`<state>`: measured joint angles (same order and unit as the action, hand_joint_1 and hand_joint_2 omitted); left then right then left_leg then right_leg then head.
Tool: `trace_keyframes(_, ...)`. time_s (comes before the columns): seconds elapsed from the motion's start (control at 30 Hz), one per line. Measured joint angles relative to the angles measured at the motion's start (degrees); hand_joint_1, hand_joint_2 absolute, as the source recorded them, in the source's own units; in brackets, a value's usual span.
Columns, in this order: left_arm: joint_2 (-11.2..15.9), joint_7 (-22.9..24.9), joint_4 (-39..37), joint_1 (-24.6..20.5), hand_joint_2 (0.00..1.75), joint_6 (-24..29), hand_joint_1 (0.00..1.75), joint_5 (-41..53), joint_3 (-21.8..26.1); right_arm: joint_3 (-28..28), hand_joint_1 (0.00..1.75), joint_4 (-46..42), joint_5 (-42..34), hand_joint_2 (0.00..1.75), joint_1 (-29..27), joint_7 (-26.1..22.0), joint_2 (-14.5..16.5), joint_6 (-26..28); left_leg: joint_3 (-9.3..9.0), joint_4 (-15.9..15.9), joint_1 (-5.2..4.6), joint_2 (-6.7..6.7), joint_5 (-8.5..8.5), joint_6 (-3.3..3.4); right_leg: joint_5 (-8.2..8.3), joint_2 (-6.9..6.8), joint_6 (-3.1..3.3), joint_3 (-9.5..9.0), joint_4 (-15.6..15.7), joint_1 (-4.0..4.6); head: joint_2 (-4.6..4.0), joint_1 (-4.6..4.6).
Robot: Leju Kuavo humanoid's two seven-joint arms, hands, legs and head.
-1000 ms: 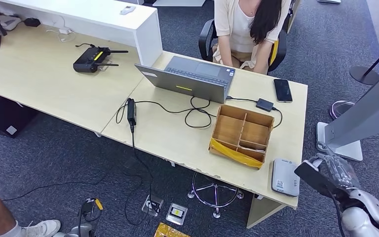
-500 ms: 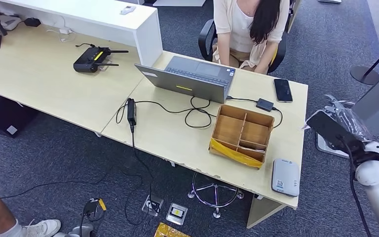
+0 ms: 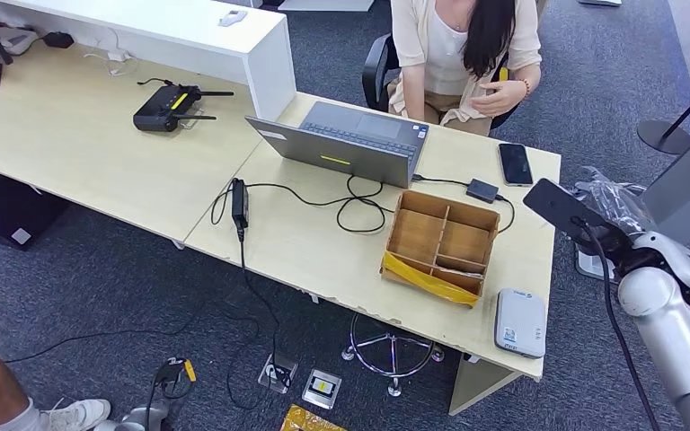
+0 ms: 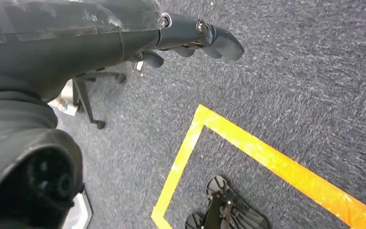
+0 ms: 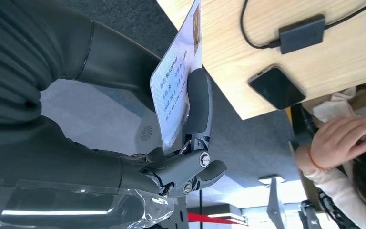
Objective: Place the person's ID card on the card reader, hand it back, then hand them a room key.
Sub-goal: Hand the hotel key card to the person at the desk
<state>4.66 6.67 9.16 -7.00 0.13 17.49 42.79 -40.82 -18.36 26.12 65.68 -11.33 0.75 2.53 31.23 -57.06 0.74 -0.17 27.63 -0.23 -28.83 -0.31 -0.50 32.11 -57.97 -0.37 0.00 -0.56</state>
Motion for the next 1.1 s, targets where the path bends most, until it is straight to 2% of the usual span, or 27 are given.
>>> trace_keyframes(0.07, 0.5, -0.2, 0.0, 0.0, 0.0, -0.9, 0.0, 1.6, -1.0, -0.1, 1.75, 0.2, 2.8, 1.75, 0.0, 5.0, 0.9, 0.1, 0.0, 0.0, 0.0, 0.0, 0.0, 0.0, 0.0, 0.0, 0.0, 0.0, 0.0, 0.0, 0.0, 0.01)
trace_keyframes(0.2, 0.7, -0.2, 0.0, 0.0, 0.0, -1.0, 0.0, 2.5, -1.8, -0.1, 1.75, 0.4, 3.4, 1.75, 0.1, 7.4, 1.4, 0.8, 0.0, 0.0, 0.0, 0.0, 0.0, 0.0, 0.0, 0.02, 0.0, 0.01, 0.0, 0.0, 0.0, 0.01)
trace_keyframes(1.0, 0.9, -0.2, -0.3, 0.0, 0.0, -1.0, 0.0, 2.9, -3.2, 0.0, 1.75, 0.5, 5.9, 1.75, 1.6, 6.7, 4.1, 1.7, 0.0, 0.0, 0.0, 0.0, 0.0, 0.0, 0.0, 0.01, 0.0, 0.01, 0.0, 0.0, 0.0, 0.01)
trace_keyframes(1.03, 0.9, -0.2, -0.3, 0.0, 0.0, -1.0, 0.0, 2.9, -3.2, 0.0, 1.31, 0.5, 6.1, 1.75, 1.6, 6.6, 4.2, 1.7, 0.0, 0.0, 0.0, 0.0, 0.0, 0.0, 0.0, 0.01, 0.0, 0.01, 0.0, 0.01, 0.0, 0.01)
trace_keyframes(1.1, 0.9, -0.2, -0.3, 0.0, 0.0, -1.0, 0.0, 2.9, -3.2, 0.0, 0.44, 0.5, 6.5, 0.87, 1.6, 6.5, 4.3, 1.8, 0.0, 0.0, 0.0, 0.0, 0.0, 0.0, 0.0, 0.0, 0.0, 0.01, 0.0, 0.01, 0.0, 0.01)
